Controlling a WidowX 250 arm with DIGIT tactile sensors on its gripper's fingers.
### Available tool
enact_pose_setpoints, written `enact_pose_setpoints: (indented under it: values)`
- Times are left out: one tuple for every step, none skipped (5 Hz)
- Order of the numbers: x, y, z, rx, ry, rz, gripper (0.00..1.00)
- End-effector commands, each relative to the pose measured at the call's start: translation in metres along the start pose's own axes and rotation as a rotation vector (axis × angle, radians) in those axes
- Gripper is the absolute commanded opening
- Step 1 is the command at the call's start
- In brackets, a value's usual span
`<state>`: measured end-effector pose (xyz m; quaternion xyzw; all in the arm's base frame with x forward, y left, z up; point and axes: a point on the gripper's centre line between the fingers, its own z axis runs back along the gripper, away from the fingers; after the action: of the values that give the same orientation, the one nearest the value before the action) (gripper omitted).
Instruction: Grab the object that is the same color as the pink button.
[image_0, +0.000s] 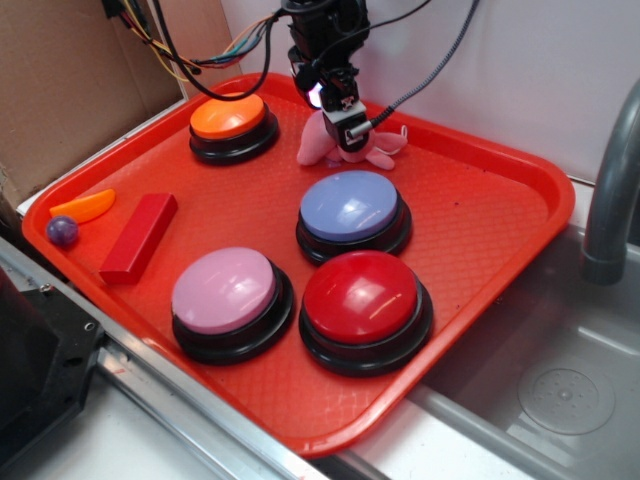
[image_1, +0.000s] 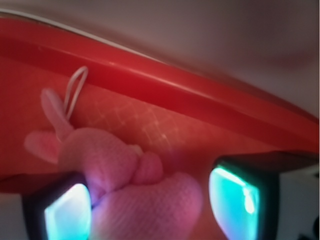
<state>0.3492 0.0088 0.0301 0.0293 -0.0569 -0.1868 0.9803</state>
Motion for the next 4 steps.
enact_pose_setpoints:
  values:
    - [0.006,-0.004,0.006,-0.086,-0.054,-0.060,1.00]
    - [0.004,-0.009,-0.002,-0.085,-0.026,-0.054,1.00]
    - [0.002,-0.009,-0.005,-0.072,-0.010,-0.035,1.00]
    - [0.004,-0.009,-0.003,-0.070,-0.016,-0.024,0.00]
